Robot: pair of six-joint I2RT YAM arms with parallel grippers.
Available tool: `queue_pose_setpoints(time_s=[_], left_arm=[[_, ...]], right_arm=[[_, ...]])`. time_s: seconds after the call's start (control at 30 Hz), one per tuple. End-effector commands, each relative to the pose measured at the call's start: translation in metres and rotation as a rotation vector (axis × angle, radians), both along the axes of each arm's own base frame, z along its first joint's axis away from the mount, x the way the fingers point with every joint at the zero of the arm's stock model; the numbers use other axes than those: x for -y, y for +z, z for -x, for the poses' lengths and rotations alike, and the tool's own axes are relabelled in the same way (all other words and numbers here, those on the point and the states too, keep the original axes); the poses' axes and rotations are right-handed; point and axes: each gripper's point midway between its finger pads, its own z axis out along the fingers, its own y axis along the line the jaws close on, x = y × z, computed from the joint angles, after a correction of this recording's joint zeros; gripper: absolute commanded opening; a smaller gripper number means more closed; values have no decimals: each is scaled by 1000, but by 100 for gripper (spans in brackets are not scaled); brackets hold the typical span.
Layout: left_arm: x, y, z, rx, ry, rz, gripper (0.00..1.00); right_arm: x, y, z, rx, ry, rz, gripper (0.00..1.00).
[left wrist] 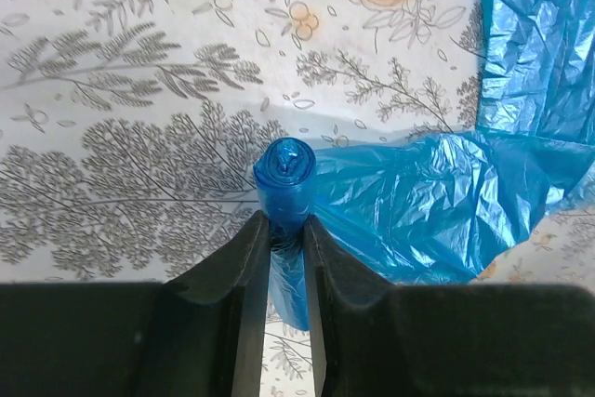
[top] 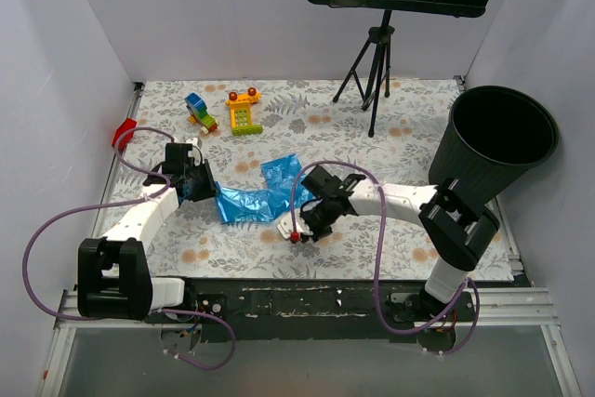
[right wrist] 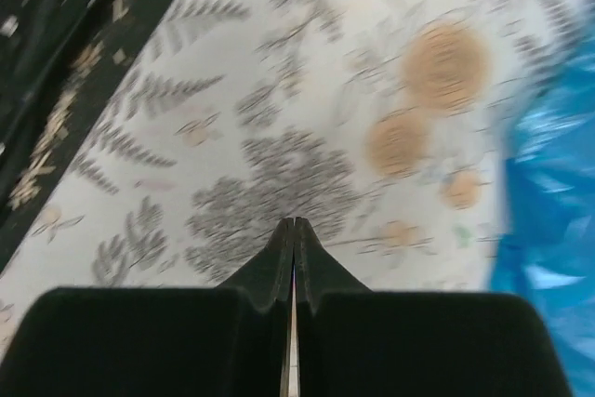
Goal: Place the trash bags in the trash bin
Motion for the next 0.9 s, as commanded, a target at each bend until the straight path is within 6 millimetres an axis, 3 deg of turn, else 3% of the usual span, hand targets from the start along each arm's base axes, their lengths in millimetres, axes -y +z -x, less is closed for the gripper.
queue_pose_setpoints(time_s=[0.0,0.03,0.2,0.3,0.4,0.5,0.7,0.77,0.87], left_arm=[[-15,10,-13,44,-31,-109,0],[-9,11,-11,32,-32,-73,0],[6,9,-2,-37,11,63,0],[14,15,-1,-78,28,160,0],[18,14,4,-125,45,211,0],[17,15,4,-124,51,211,0],[18,16,6,-132,57,231,0],[9,18,6,-137,103,258,0],[6,16,10,-156,132,293,0]], right_arm=[[24,-4,4,106,112,23,1],[14,0,-7,117,62,12,1],[-65,44,-92,138,-370,-162,68],[-99,54,-115,109,-487,-245,72],[-120,54,-112,46,-467,-270,74],[-130,50,-92,-25,-383,-264,75],[-116,39,-45,-177,-209,-191,75],[-112,35,-33,-211,-170,-179,75],[-114,24,-28,-215,-168,-149,75]])
